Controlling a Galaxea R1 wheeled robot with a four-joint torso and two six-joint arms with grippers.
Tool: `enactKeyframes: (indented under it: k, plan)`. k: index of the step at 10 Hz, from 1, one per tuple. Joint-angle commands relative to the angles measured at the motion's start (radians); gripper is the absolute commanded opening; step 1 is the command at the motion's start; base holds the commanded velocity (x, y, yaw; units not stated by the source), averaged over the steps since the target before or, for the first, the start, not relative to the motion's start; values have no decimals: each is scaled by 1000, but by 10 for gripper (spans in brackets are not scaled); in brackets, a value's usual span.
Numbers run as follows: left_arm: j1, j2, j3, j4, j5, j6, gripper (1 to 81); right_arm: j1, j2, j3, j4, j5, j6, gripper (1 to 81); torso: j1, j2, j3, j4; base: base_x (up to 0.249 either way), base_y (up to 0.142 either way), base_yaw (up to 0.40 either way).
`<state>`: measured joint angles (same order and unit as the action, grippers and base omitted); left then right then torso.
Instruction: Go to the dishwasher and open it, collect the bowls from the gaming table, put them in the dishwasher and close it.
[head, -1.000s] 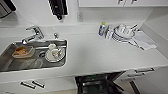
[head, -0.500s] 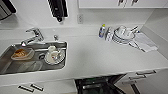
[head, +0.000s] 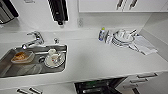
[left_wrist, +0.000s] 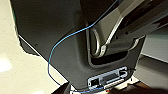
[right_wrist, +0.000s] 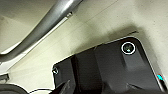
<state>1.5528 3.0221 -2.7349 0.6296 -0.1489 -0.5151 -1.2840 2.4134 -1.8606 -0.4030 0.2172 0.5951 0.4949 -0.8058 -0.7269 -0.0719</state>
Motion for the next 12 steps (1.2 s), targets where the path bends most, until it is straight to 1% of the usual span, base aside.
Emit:
enactKeyframes:
  k: [1,2,3,4,5,6,7,9,10,11,12]
  plan:
    - [31,2,1,13,69,7,811,88,-80,81,-4,122,176,811,-1,1,0,0,0,0,0]
    - [31,0,1,13,69,7,811,97,-78,75,-13,143,236,811,3,-6,0,0,0,0,0]
    - [33,-2,1,13,69,7,811,100,-70,54,-8,175,281,811,3,-4,0,0,0,0,0]
    - [36,-3,1,13,69,7,811,99,-60,16,-5,239,328,811,3,-4,0,0,0,0,0]
    - [40,-8,1,13,69,7,811,102,-43,-27,-8,279,382,811,3,-4,0,0,0,0,0]
    - [45,-12,1,13,74,7,811,116,-17,-70,-14,297,423,811,3,-4,-1,0,0,0,0]
    - [53,-17,1,13,75,7,811,131,15,-105,-16,297,440,811,3,-4,-1,0,0,0,0]
    - [65,-23,1,10,75,6,811,179,77,-149,-16,298,451,811,3,-4,-1,0,0,0,0]
    - [69,-25,1,10,75,6,811,212,92,-166,-16,298,474,811,3,-4,-1,0,0,0,0]
    - [73,-25,1,10,75,6,811,249,86,-169,-17,301,501,811,3,-4,-1,0,0,0,0]
    - [74,-25,1,9,75,6,811,283,62,-155,-20,332,532,811,3,-4,-1,0,0,0,0]
